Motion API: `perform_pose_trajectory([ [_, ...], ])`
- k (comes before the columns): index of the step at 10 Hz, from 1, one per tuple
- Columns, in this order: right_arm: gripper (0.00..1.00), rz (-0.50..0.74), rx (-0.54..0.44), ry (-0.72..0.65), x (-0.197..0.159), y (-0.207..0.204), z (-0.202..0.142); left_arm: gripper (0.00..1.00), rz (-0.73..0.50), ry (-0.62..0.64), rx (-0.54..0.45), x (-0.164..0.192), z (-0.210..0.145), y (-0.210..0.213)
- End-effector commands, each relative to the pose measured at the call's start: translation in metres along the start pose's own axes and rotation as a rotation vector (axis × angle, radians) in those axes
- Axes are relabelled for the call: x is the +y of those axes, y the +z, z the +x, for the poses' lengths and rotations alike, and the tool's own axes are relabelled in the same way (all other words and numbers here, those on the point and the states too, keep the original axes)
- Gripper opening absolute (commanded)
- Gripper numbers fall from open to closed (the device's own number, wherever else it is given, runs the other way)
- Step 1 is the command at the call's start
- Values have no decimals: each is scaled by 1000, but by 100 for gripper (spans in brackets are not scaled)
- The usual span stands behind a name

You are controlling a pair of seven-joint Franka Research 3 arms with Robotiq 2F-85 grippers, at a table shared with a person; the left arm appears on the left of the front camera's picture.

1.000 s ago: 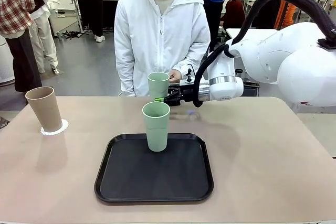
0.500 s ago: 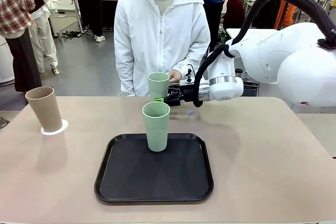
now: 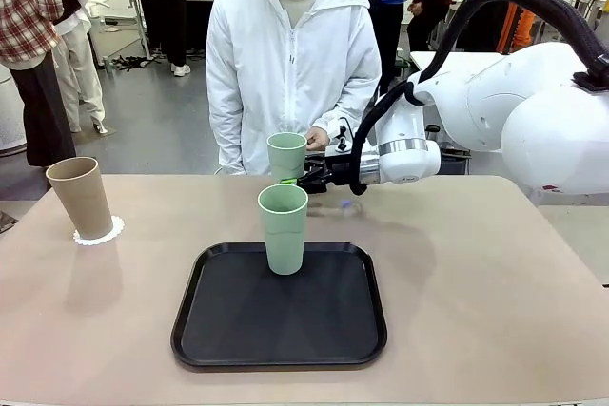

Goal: Place coasters on the table and set cups on them.
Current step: Take one Reusable plastic cup from the Flat Tray and place it on a coaster set by the human.

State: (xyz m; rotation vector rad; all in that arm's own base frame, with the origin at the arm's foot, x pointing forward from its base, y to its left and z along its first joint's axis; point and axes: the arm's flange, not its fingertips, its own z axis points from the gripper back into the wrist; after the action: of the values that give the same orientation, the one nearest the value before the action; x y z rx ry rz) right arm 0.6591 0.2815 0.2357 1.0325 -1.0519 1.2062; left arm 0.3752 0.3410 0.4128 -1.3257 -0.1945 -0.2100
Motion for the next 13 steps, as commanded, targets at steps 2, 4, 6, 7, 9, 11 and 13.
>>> perform_pose_trajectory([
  [2,83,14,23,2,-12,-9,1,100,5,5,-2,0,-1,0],
  [4,100,20,33,-8,-13,-9,0,100,5,5,-2,0,-1,0],
  [6,100,15,53,-11,-13,-9,-1,100,5,5,-2,0,-1,0],
  [7,100,22,73,-16,-13,-8,-1,100,5,5,-2,0,-1,0],
  [9,100,28,109,-17,-11,-7,0,100,5,5,-2,0,-1,0],
  [11,100,15,178,-35,-13,-5,-1,100,5,5,-2,0,-1,0],
  [13,100,13,190,-27,-12,-3,1,100,5,5,-2,0,-1,0],
])
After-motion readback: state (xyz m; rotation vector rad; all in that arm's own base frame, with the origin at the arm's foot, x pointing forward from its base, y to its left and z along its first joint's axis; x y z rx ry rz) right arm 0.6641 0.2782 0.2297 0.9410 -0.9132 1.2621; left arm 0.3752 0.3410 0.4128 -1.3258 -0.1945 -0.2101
